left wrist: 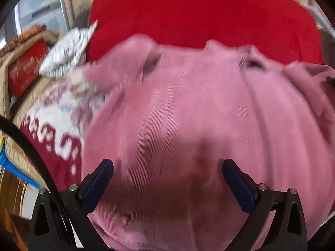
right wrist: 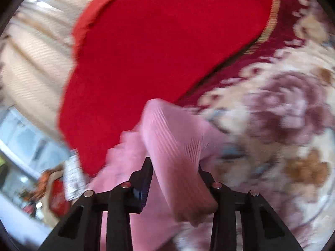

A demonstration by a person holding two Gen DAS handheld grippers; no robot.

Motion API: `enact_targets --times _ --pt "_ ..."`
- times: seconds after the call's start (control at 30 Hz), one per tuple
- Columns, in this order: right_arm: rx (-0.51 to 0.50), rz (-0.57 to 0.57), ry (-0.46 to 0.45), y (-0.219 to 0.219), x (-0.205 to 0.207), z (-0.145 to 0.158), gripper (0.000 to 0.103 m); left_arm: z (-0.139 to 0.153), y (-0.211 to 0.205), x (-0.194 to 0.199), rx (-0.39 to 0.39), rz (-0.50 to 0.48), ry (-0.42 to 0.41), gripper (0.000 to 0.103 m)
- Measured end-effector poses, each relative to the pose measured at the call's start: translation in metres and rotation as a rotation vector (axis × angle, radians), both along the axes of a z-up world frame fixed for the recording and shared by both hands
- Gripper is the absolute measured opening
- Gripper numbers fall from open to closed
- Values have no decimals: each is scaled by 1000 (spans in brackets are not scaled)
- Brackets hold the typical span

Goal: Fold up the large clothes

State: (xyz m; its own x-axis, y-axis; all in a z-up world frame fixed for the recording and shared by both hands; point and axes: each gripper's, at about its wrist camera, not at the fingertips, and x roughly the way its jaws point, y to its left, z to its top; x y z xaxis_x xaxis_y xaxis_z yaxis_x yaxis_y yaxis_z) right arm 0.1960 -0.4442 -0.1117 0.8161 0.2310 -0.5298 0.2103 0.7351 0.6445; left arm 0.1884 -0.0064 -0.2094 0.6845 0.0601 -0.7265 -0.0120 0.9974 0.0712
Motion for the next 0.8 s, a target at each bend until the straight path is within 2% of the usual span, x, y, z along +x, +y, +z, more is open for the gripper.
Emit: enact_targets --times 0.13,0.2,0.23,0.27,0.3,0.4,0.5,0.63,0.8 --pt "111 119 -71 10 5 9 41 42 -20 -4 -124 -81 -97 103" --pt "157 130 -96 6 5 11 45 64 -42 0 -147 -151 -124 103" --pt "181 134 -92 6 6 7 56 74 -56 4 -154 -192 -134 103" --pt "221 143 -79 3 9 3 83 82 -70 8 -163 -226 -140 103" --pt "295 146 -60 -4 10 -4 94 89 -84 11 -177 -259 -144 103" --pt "420 83 -98 -29 4 -16 94 96 -133 19 -227 -350 -117 103" --pt "511 -12 -141 -62 -11 -23 94 88 -183 23 -215 -417 -80 103" --pt "549 -158 -172 -102 -38 -25 94 73 -235 20 -173 -516 -55 103" --pt "606 -216 -188 -125 -53 -25 94 57 -282 4 -122 -612 -34 103"
